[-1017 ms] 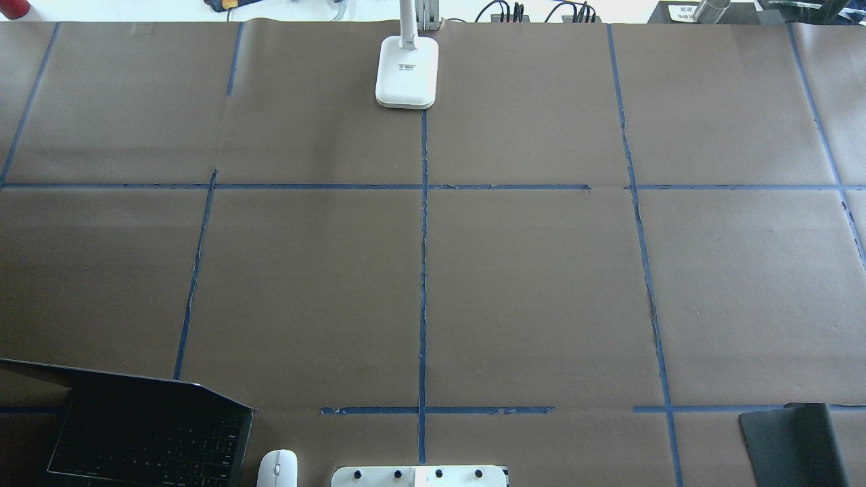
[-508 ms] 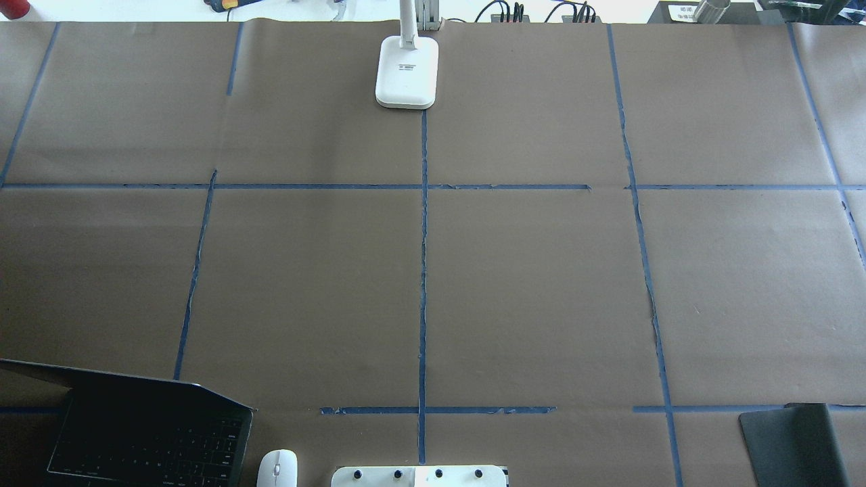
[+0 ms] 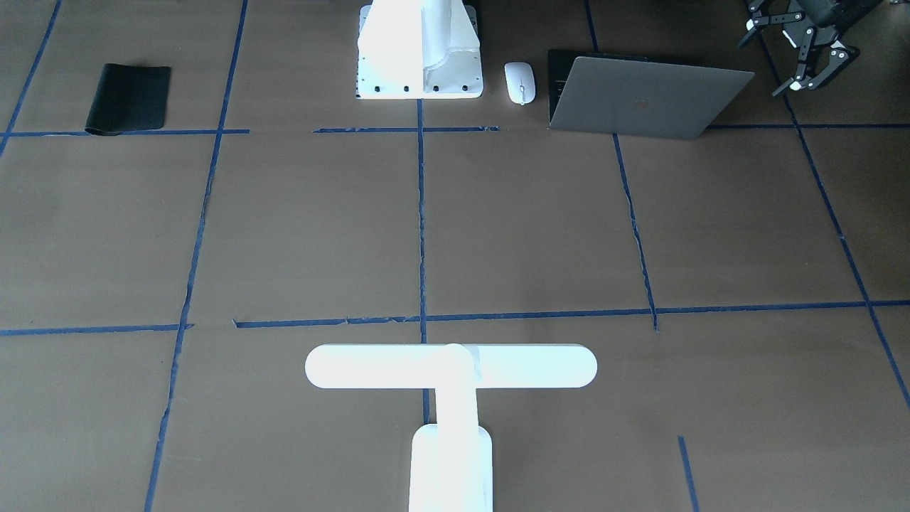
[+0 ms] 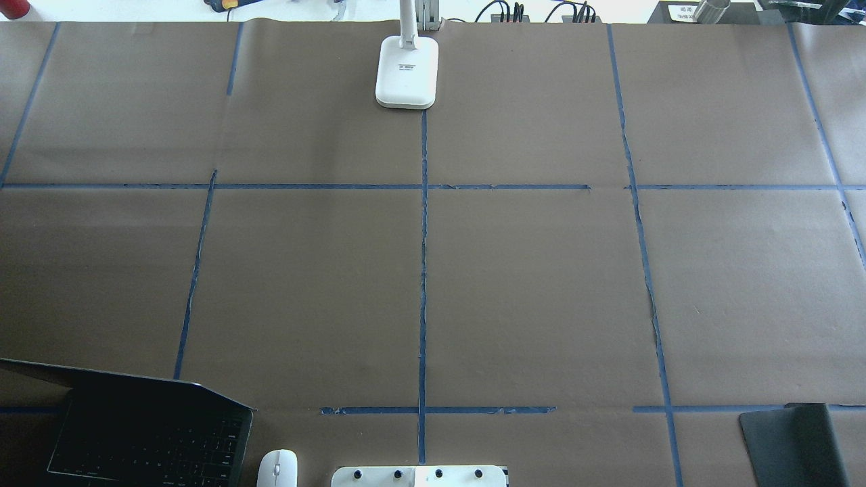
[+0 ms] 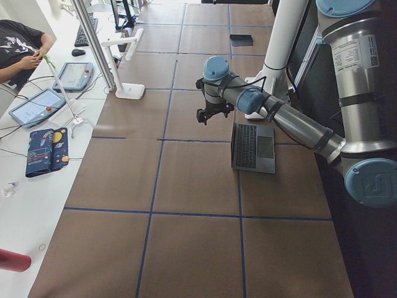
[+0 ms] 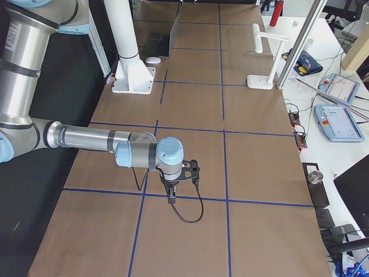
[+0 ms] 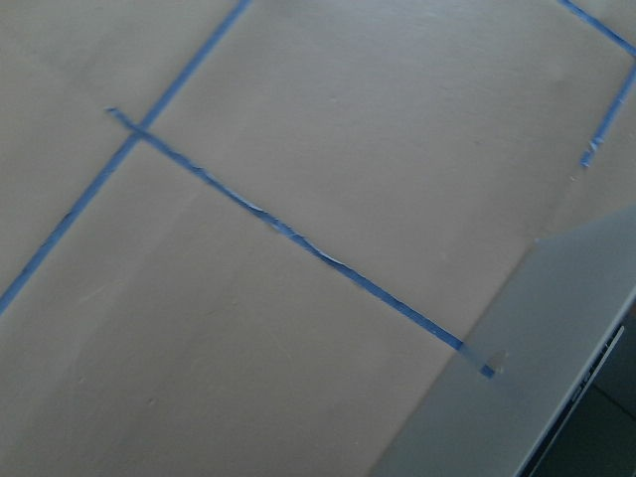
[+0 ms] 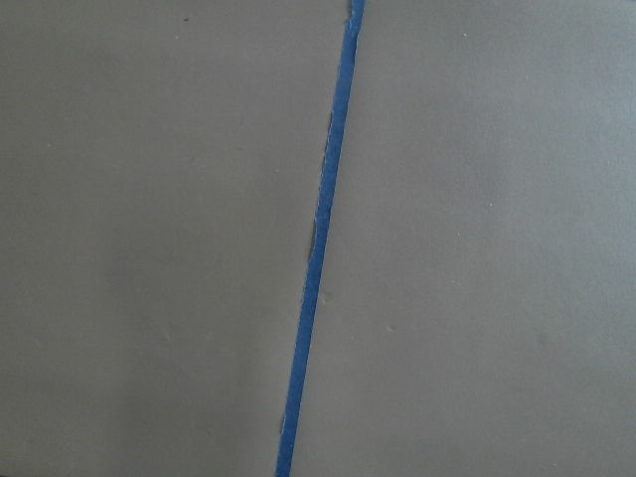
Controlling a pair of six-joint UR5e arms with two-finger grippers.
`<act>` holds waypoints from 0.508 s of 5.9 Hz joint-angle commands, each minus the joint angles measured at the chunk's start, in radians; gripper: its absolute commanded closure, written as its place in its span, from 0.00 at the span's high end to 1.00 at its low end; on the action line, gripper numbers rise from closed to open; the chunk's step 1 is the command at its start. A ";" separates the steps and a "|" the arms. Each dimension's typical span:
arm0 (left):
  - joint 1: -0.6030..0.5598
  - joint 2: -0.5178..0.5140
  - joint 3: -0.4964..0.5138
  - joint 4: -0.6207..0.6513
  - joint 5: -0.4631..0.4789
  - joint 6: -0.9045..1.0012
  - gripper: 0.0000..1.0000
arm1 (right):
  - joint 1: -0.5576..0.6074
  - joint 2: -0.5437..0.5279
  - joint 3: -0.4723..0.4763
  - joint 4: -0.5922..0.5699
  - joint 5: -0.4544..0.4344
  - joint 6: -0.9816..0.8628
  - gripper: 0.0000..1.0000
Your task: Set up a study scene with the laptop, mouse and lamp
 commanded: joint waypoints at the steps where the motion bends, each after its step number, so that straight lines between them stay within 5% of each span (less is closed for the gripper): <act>1: 0.104 0.024 0.004 -0.080 0.005 0.020 0.98 | 0.000 -0.001 -0.002 0.000 0.000 -0.001 1.00; 3: 0.184 0.020 0.010 -0.082 0.023 0.017 0.98 | 0.000 -0.001 -0.002 0.000 -0.001 -0.001 1.00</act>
